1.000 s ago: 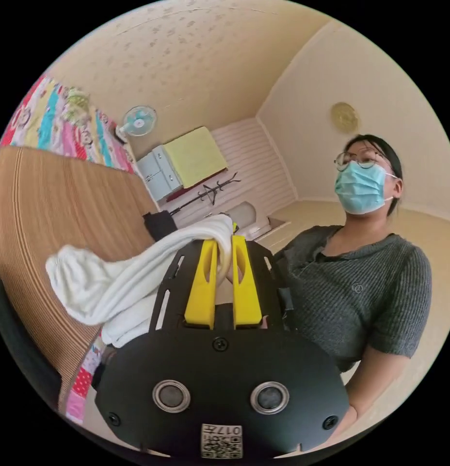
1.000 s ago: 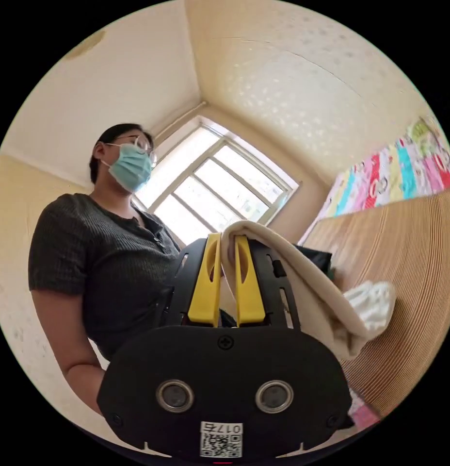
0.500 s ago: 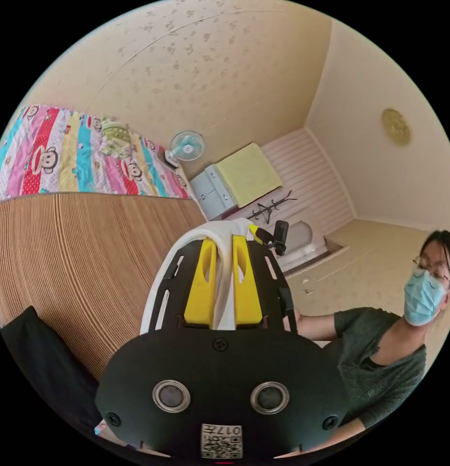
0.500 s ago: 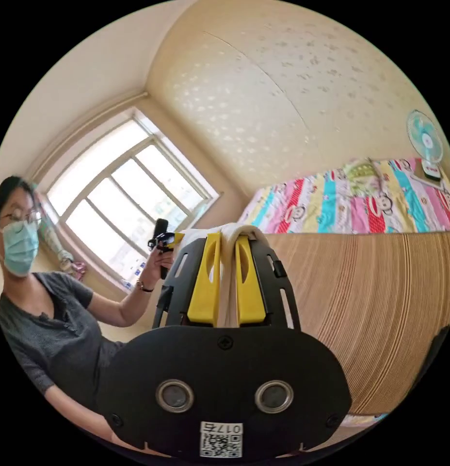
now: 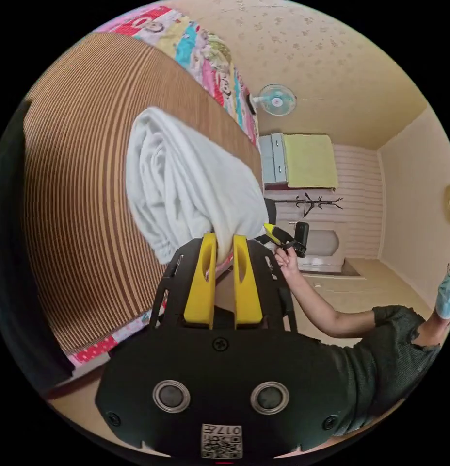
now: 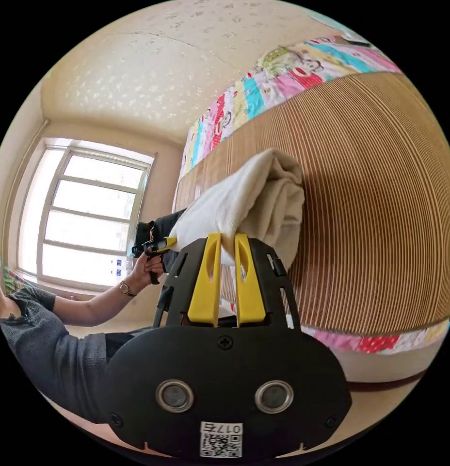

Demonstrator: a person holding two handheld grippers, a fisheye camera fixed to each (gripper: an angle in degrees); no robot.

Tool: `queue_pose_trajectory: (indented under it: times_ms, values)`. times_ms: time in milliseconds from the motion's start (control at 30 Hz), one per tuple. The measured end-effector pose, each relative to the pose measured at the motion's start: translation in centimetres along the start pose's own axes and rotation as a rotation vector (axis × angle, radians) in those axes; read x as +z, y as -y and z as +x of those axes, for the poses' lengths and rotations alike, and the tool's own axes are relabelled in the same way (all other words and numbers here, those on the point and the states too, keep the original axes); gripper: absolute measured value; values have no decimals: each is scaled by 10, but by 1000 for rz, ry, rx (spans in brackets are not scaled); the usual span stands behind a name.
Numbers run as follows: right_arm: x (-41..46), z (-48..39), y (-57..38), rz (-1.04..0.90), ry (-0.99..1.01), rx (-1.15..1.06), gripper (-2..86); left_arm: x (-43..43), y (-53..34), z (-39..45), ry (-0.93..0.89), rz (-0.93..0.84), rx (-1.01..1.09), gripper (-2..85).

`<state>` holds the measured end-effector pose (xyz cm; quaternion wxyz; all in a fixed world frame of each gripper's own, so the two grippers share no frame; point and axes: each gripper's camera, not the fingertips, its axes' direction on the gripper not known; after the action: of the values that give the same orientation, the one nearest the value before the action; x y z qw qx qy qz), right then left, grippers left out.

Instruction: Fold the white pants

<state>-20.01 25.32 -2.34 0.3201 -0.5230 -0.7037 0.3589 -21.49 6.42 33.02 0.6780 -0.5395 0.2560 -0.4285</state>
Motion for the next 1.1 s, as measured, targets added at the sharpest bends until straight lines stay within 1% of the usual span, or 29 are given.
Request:
queue_pose_trajectory:
  times_ms: [33, 67, 100, 133, 200, 267, 300, 333, 367, 400, 467, 500, 600, 667, 700, 767, 833, 900, 933, 1000, 1033, 1100]
  values:
    - [3, 14, -14, -8, -11, 53, 21, 12, -25, -25, -36, -14, -99, 59]
    - [8, 45, -42, -16, -34, 183, 19, 23, -46, -46, -69, -31, -202, 61]
    - [11, 72, -66, -18, -42, 305, 18, 27, -55, -55, -73, -37, -241, 62]
    - [10, 84, -76, -15, -39, 357, 18, 32, -66, -65, -69, -37, -286, 67]
    - [-3, 116, -96, 18, -12, 482, 24, 31, -71, -70, -49, -38, -304, 83]
    - [-17, 126, -86, 62, 33, 468, 41, 17, -60, -64, -43, 12, -246, 127]
    - [-24, 130, -71, 69, 62, 443, 70, 12, -56, -62, -45, 42, -225, 139]
    - [-27, 132, -61, 65, 74, 430, 92, -2, -48, -59, -67, 118, -204, 165]
    - [-29, 135, -38, 48, 96, 404, 132, -14, -38, -61, -98, 187, -206, 183]
    - [-29, 137, -14, 26, 120, 367, 168, -19, -33, -62, -113, 216, -206, 192]
    - [-24, 138, 23, -8, 141, 310, 197, -29, -8, -65, -117, 255, -190, 220]
    - [-18, 138, 46, -39, 139, 268, 214, -29, -1, -66, -103, 247, -184, 225]
    - [7, 138, 91, -144, 131, 153, 250, -9, 30, -70, -44, 128, -149, 241]
    - [25, 147, 103, -207, 162, 127, 264, 18, 38, -76, -49, 29, -125, 227]
    - [39, 156, 105, -259, 141, 134, 271, 25, 37, -78, -34, 5, -126, 220]
    - [61, 168, 99, -351, 138, 145, 273, 45, 28, -77, 75, -57, -91, 203]
    - [84, 172, 84, -461, 187, 124, 261, 48, 16, -72, 154, -25, -67, 183]
    - [82, 169, 61, -425, 63, 102, 222, 49, 3, -73, 170, 10, -102, 174]
    - [79, 171, 57, -409, 57, 114, 214, 51, -5, -75, 149, 12, -141, 165]
    - [65, 182, 33, -394, 99, 212, 176, 53, -18, -85, 48, -17, -216, 144]
    - [61, 182, 27, -399, 121, 221, 166, 52, -28, -92, -16, -46, -267, 135]
    - [46, 172, 2, -447, 288, 189, 139, 46, -43, -89, -50, -92, -283, 124]
